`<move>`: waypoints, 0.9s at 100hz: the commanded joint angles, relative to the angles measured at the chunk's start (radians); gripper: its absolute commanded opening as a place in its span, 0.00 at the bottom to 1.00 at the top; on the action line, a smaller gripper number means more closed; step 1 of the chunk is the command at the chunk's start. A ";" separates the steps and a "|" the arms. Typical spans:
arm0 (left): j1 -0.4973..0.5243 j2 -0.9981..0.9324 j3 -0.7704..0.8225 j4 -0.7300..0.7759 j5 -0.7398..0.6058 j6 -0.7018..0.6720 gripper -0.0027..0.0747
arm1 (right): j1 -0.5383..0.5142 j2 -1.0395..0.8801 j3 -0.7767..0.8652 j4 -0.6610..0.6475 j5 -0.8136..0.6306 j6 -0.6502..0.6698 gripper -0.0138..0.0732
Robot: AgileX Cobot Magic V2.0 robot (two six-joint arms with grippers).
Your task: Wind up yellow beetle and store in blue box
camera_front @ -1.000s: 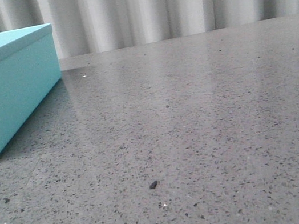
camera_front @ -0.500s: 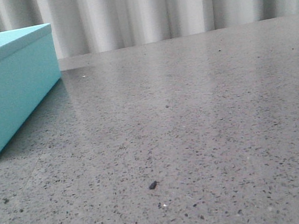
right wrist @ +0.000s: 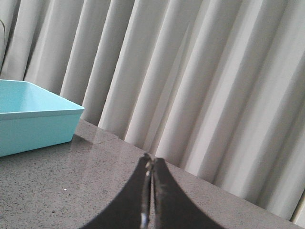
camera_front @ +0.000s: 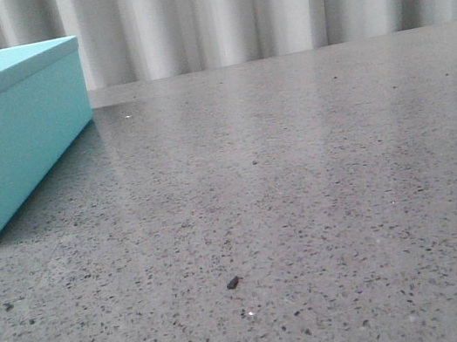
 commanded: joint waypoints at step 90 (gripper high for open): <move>0.003 -0.032 0.026 -0.019 -0.037 -0.009 0.01 | -0.373 0.012 0.384 0.142 -0.112 0.020 0.11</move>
